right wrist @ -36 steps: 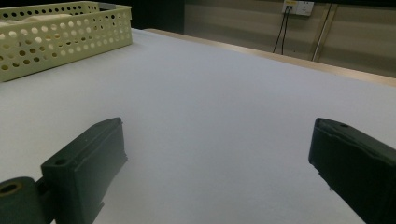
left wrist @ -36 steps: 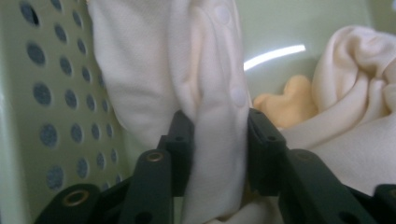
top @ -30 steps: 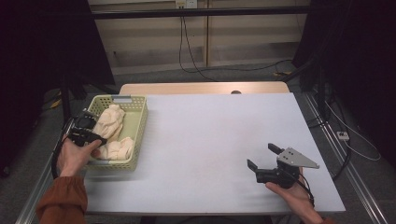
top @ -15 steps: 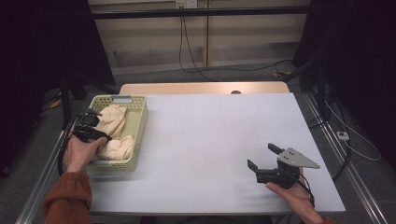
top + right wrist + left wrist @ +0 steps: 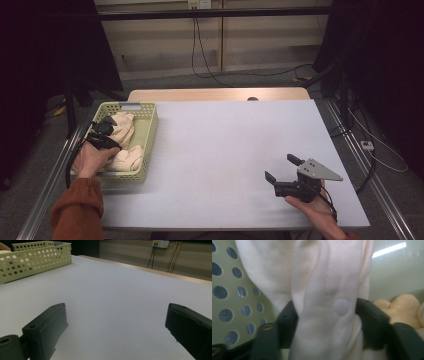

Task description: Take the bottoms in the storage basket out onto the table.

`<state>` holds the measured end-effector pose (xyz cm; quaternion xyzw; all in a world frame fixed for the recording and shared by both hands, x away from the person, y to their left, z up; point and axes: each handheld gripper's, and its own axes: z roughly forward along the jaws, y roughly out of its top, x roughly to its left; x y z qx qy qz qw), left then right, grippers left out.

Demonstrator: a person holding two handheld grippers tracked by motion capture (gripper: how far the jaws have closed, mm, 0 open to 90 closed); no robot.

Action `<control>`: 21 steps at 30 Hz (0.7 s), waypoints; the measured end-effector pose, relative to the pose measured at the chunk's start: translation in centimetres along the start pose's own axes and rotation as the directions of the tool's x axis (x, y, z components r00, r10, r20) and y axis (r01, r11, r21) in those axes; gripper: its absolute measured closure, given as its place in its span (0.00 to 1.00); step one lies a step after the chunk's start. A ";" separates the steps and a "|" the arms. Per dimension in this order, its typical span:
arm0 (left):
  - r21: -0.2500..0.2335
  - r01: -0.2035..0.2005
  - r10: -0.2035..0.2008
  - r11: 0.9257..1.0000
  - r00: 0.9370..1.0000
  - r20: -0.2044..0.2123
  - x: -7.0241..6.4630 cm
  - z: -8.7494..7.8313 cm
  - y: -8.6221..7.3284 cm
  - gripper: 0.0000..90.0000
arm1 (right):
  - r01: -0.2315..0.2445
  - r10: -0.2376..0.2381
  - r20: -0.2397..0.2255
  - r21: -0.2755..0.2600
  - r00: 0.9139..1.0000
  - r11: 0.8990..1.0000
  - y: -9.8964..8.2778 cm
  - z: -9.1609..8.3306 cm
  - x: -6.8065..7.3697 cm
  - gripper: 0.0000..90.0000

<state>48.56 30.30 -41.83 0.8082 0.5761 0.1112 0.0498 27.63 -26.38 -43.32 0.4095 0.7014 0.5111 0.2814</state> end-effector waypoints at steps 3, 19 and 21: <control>0.009 -0.058 0.058 0.998 0.998 -0.030 -0.3 -0.3 0.0 0.71 | 0.000 0.000 0.002 -0.002 1.000 1.000 0.0 0.0 0.0 0.04; -0.173 0.057 -0.046 0.983 0.996 0.071 1.5 -2.6 -1.5 0.80 | -0.009 0.009 0.009 0.002 1.000 1.000 0.0 0.2 -0.1 0.04; -0.207 0.073 -0.055 0.976 0.994 0.092 1.5 -3.0 -1.9 0.80 | -0.009 0.009 0.009 0.002 1.000 1.000 0.0 0.2 -0.1 0.04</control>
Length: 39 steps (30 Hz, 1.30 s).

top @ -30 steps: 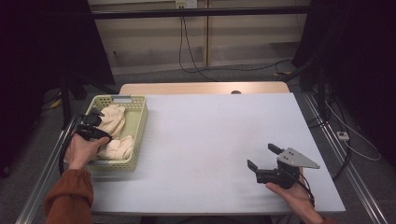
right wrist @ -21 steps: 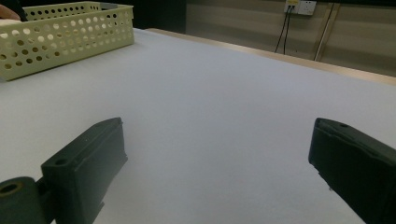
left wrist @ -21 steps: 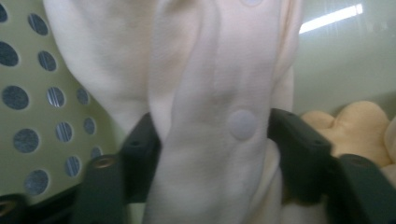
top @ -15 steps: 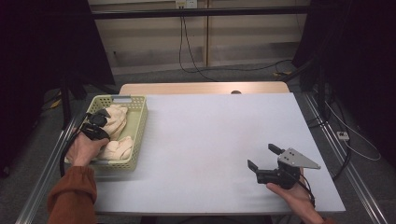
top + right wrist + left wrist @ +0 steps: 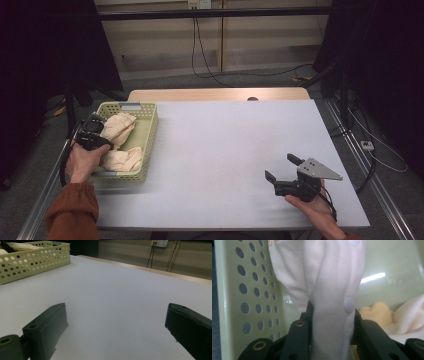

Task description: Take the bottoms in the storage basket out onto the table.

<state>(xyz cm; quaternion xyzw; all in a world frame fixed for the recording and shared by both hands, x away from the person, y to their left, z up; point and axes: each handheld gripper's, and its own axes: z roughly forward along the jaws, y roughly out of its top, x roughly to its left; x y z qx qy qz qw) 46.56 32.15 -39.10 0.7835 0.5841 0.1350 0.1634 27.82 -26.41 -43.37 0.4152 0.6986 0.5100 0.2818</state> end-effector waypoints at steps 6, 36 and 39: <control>-0.067 0.020 -0.019 0.998 1.000 0.014 0.0 -0.7 -0.8 0.80 | -0.003 0.003 0.001 0.000 1.000 1.000 0.0 0.0 0.0 0.04; -0.383 0.070 -0.044 0.921 0.996 0.076 0.4 -4.3 -3.2 0.79 | -0.005 0.005 0.001 -0.007 1.000 1.000 0.0 -0.1 0.0 0.04; -0.417 0.057 -0.039 0.907 0.998 0.053 0.2 -4.9 -3.3 0.79 | -0.003 0.003 -0.003 -0.010 1.000 1.000 0.0 -0.2 0.0 0.04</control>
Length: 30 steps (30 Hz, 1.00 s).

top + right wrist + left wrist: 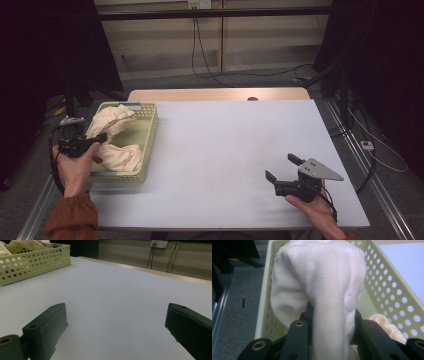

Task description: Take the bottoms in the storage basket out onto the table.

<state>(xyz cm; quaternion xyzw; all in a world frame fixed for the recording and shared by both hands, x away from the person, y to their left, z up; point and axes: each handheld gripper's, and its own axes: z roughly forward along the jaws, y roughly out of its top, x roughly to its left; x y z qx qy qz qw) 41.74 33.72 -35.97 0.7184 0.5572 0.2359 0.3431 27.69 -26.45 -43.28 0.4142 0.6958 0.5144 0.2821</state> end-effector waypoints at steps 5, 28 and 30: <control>-0.049 -0.020 0.020 0.999 1.000 -0.004 -0.2 -0.5 0.1 0.79 | 0.000 0.000 0.000 0.000 1.000 1.000 0.0 0.0 0.0 0.04; -0.205 0.008 0.000 0.979 0.999 0.036 0.1 -3.8 0.7 0.79 | 0.001 -0.001 -0.003 -0.002 1.000 1.000 0.0 0.0 0.0 0.04; -0.211 0.005 0.002 0.977 0.999 0.033 0.1 -4.2 0.8 0.79 | 0.001 -0.001 -0.003 -0.001 1.000 1.000 0.0 0.0 0.0 0.04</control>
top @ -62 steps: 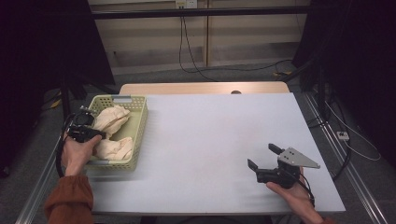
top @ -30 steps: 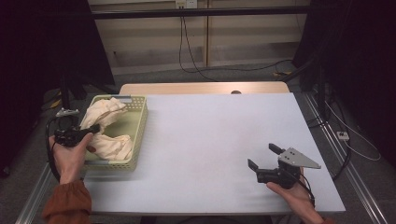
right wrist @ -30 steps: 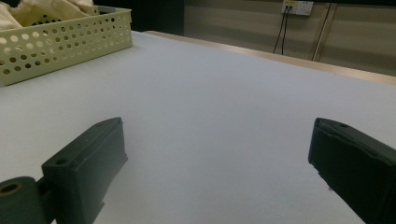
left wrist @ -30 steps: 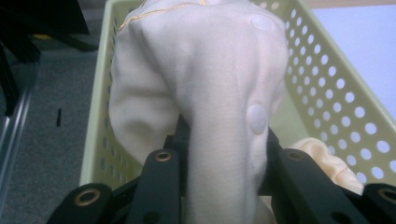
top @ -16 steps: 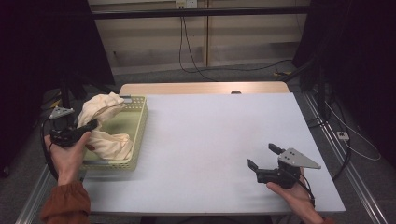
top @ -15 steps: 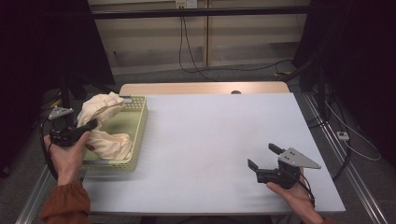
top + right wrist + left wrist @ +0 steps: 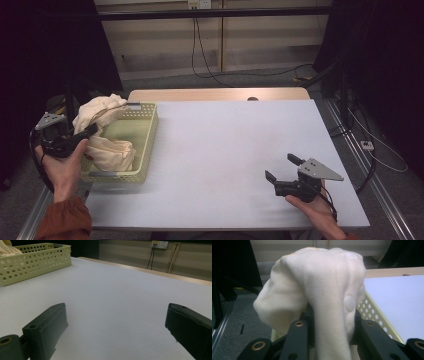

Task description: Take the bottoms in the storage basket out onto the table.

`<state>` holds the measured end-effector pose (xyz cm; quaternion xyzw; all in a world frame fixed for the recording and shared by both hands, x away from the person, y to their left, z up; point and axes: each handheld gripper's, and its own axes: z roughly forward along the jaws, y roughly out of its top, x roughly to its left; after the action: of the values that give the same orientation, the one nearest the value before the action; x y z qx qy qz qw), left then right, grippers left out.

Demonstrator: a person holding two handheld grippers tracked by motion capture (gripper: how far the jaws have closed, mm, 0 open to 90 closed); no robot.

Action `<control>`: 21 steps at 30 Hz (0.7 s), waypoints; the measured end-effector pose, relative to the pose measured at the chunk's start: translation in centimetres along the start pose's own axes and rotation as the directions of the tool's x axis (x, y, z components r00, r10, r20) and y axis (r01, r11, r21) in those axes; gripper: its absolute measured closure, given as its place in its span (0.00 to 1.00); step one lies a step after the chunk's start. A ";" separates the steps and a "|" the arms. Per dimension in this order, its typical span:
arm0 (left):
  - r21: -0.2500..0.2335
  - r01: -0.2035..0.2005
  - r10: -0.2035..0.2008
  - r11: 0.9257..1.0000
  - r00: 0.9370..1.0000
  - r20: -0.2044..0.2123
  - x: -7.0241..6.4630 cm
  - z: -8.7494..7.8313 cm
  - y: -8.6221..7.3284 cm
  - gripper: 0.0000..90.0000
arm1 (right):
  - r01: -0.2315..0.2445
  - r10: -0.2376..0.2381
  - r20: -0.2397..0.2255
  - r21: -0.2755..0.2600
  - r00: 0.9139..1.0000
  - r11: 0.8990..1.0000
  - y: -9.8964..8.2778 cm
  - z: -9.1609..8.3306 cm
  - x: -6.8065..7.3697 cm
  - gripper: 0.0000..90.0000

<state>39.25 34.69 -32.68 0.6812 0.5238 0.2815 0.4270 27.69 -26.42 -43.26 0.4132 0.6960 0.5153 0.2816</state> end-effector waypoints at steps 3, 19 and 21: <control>-0.020 0.013 -0.013 1.000 1.000 0.001 0.2 -0.5 0.1 0.79 | 0.005 -0.005 -0.001 -0.001 1.000 1.000 0.0 0.0 0.0 0.04; -0.079 0.036 -0.036 0.996 0.999 0.008 0.1 -2.6 1.2 0.79 | 0.003 -0.003 -0.002 0.000 1.000 1.000 0.0 0.0 0.0 0.04; -0.090 0.026 -0.025 0.996 1.000 0.012 -0.2 -2.8 1.4 0.79 | 0.001 -0.001 0.000 0.001 1.000 1.000 0.0 0.1 0.0 0.04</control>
<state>37.50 35.18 -30.12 0.6562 0.5169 0.2954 0.4637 27.73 -26.38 -43.26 0.4127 0.6966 0.5150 0.2816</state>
